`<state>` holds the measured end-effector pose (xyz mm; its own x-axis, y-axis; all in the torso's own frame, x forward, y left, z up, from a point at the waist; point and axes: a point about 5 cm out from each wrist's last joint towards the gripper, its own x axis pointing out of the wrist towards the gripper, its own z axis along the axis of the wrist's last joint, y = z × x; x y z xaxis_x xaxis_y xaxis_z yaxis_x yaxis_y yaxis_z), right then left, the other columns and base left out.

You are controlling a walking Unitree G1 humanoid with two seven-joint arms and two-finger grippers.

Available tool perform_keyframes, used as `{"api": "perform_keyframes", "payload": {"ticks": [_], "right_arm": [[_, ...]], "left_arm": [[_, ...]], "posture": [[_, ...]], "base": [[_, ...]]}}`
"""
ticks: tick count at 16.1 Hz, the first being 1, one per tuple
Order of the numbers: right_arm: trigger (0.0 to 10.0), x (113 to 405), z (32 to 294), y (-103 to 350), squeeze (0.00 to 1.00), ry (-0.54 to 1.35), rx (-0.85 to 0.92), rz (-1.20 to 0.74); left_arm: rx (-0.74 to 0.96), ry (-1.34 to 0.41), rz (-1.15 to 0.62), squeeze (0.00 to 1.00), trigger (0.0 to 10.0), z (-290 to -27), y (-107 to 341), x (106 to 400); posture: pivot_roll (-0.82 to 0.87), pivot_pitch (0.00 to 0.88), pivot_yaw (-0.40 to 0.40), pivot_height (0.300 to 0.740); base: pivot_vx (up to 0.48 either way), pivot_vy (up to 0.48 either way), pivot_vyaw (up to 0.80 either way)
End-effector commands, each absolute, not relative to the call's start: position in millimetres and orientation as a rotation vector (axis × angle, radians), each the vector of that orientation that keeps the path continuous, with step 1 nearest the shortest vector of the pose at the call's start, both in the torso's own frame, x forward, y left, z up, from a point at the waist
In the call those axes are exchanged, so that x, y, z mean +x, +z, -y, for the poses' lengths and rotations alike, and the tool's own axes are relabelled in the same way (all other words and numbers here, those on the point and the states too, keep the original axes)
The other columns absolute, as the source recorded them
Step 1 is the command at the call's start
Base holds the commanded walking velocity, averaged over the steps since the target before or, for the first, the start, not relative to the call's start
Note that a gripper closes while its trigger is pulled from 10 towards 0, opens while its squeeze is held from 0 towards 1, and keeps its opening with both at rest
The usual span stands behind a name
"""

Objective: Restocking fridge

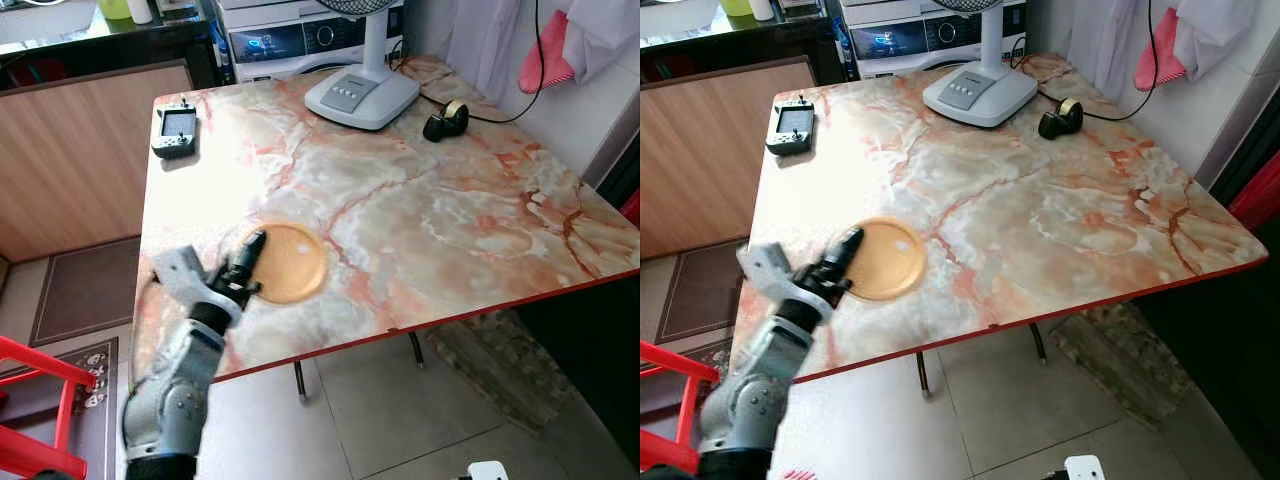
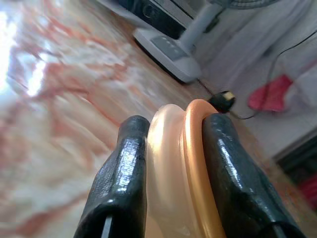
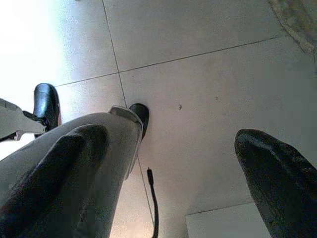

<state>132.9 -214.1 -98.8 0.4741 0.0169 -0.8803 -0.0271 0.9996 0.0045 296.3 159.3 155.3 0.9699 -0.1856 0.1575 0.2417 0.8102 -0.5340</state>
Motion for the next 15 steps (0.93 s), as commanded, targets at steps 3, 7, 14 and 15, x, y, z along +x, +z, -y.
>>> {"api": "perform_keyframes", "payload": {"ticks": [3, 7, 14, 15], "right_arm": [[10.0, 126.1, 211.0, -101.9, 0.0, -0.024, 0.041, -1.088], [10.0, 126.0, 210.9, -102.0, 0.0, -0.034, 0.045, -1.086], [10.0, 126.7, 210.3, -101.8, 0.0, -0.044, 0.052, -1.08], [10.0, 126.7, 210.2, -101.9, 0.0, -0.041, 0.051, -1.081]], "left_arm": [[-0.509, -0.201, 0.129, 0.0, 10.0, -157.8, 160.4, 295.6], [-0.492, -0.205, 0.137, 0.0, 10.0, -155.8, 163.3, 296.6], [-0.455, -0.205, 0.145, 0.0, 10.0, -154.1, 164.7, 298.7], [-0.455, -0.203, 0.143, 0.0, 10.0, -154.2, 164.3, 299.2]], "posture": [[0.1, 0.087, 0.027, 0.74], [0.1, 0.085, 0.031, 0.74], [0.1, 0.078, 0.032, 0.74], [0.1, 0.075, 0.033, 0.74]], "base": [[0.0, 0.0, -0.19], [0.0, 0.0, -0.8], [0.0, -0.065, -0.8], [0.0, -0.461, -0.8]]}}
